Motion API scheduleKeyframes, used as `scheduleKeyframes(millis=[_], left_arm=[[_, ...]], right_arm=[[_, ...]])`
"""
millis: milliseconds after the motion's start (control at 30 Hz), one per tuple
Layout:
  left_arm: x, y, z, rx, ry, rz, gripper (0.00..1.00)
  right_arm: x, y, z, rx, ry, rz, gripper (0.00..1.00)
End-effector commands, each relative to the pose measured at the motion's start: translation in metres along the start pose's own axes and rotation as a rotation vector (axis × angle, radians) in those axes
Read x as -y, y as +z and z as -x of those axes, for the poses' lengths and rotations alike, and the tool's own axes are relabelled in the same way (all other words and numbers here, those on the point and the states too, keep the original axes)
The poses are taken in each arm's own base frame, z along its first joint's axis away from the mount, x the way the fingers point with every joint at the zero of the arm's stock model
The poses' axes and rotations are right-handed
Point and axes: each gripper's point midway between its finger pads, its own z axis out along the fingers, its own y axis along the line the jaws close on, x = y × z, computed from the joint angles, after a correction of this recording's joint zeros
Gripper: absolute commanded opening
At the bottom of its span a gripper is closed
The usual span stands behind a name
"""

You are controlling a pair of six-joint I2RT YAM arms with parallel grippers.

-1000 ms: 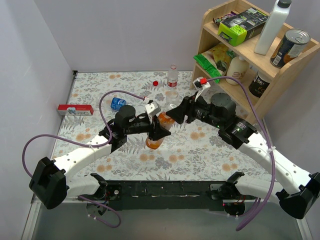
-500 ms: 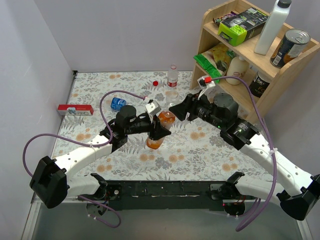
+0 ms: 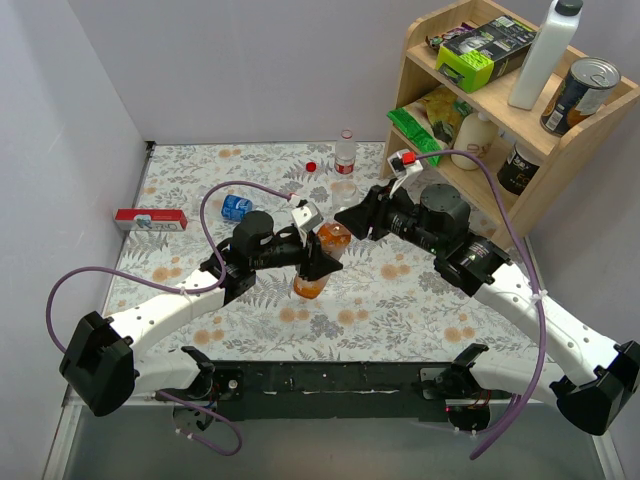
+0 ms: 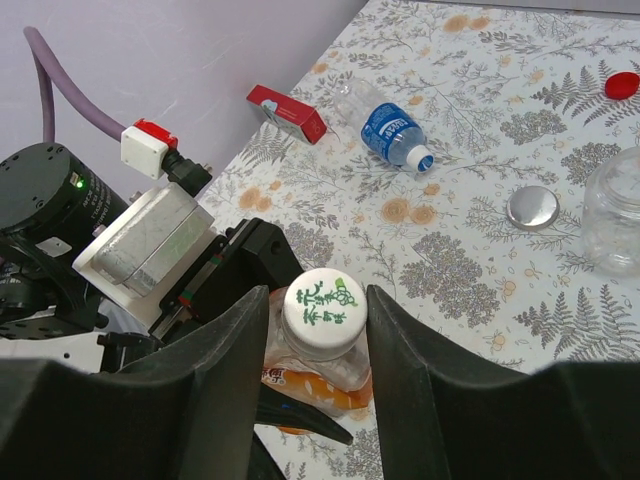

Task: Unscrew the bottle caps

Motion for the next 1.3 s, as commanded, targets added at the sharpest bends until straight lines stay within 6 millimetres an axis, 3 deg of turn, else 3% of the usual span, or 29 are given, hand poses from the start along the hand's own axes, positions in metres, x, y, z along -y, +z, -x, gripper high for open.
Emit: scheduleKeyframes(millis=[0,167,267,300,367,400,433,567,600,633,733,1033,1167,1267], left_arm=[[0.002,0.001,0.012,0.021,0.032,0.0,0.25],[0.003,0.001,0.012,0.02,0.037,0.0,0.25],[0.004,0.001,0.011,0.015,0.038,-0.004,0.25],[0.006,0.002,0.01,0.009,0.042,-0.019,0.25],[0.015,0.001,0.009,0.003,0.057,-0.064,0.26],[0.018,0.0,0.01,0.002,0.059,-0.079,0.26],[0.02,-0.001,0.011,0.003,0.064,-0.09,0.26],[0.039,-0.006,0.014,-0.003,0.085,-0.19,0.29],[0.046,-0.008,0.012,-0.012,0.089,-0.23,0.3],[0.051,-0.009,0.016,-0.008,0.093,-0.251,0.3],[0.066,-0.016,0.02,-0.007,0.101,-0.333,0.3],[0.117,-0.043,0.03,-0.019,0.079,-0.634,0.31],[0.12,-0.046,0.031,-0.019,0.077,-0.665,0.31],[0.117,-0.043,0.03,-0.02,0.073,-0.647,0.31]], right_arm=[[-0.019,-0.001,0.025,0.072,-0.015,0.068,0.49],[-0.019,-0.001,0.023,0.065,-0.01,0.07,0.44],[-0.022,-0.001,0.029,0.092,-0.013,0.088,0.35],[-0.023,0.0,0.028,0.089,-0.01,0.092,0.25],[-0.022,-0.001,0.028,0.092,-0.015,0.091,0.15],[-0.022,-0.001,0.026,0.089,-0.02,0.097,0.03],[-0.021,-0.001,0.025,0.089,-0.046,0.098,0.01],[-0.022,-0.006,0.016,0.075,-0.103,0.173,0.01],[-0.034,-0.012,0.017,0.078,-0.123,0.25,0.01],[-0.029,-0.014,0.013,0.073,-0.139,0.262,0.01],[-0.038,-0.028,0.006,0.063,-0.217,0.369,0.01],[-0.075,-0.063,-0.02,-0.036,-0.388,0.694,0.01],[-0.084,-0.073,-0.034,-0.109,-0.395,0.818,0.01],[-0.079,-0.069,-0.038,-0.122,-0.387,0.796,0.01]])
